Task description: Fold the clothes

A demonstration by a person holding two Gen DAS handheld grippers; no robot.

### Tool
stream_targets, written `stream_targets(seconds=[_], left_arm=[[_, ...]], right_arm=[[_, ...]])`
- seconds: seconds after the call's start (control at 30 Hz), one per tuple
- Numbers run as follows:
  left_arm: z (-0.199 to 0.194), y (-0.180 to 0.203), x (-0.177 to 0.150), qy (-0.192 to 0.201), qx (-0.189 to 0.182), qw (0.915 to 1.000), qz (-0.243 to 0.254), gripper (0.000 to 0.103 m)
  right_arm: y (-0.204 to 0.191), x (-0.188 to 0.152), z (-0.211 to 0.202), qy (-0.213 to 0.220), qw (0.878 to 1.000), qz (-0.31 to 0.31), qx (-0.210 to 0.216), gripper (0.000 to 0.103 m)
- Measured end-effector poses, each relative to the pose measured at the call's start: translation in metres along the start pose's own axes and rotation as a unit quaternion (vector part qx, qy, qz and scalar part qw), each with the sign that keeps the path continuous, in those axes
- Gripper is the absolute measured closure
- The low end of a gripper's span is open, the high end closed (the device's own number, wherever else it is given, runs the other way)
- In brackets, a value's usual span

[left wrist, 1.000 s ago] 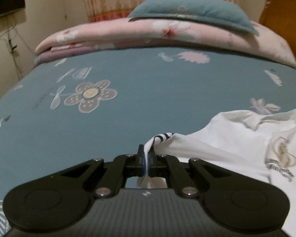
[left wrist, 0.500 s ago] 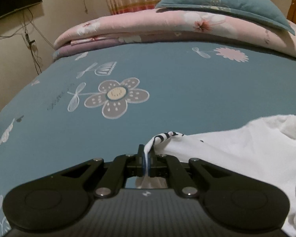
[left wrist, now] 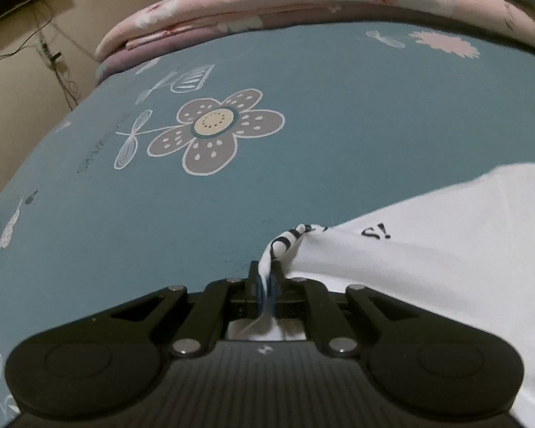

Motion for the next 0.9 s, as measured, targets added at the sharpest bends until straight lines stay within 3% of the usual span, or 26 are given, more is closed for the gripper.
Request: stream_targets(seconds=[0.17,0.37,0.9], left_arm=[[-0.020,-0.008,-0.002,-0.023,-0.024,0.9995,-0.002,0.078],[-0.051,-0.011,-0.016,-0.040,-0.055,0.9974,0.023,0.066],[-0.141,0.036,-0.079,-0.029,-0.160,0.9813,0.104,0.063]], right_arm=[[-0.002,-0.001,-0.005,0.003,1.000,0.002,0.003,0.045],[-0.008,-0.005,-0.021,0.014,1.000,0.002,0.016,0.045],[-0.022,-0.017,-0.061,0.060,0.993,0.021,0.103,0.047]])
Point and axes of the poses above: each gripper's, at about its wrist camera, not at the fingertips, and z roughly the way its jaws point, y to its right, x to its top, the point moved 3 cm from there along z, roughly the way its jaws point, and after that the axes turned 3 degrees about x, right-handed, at the moved point
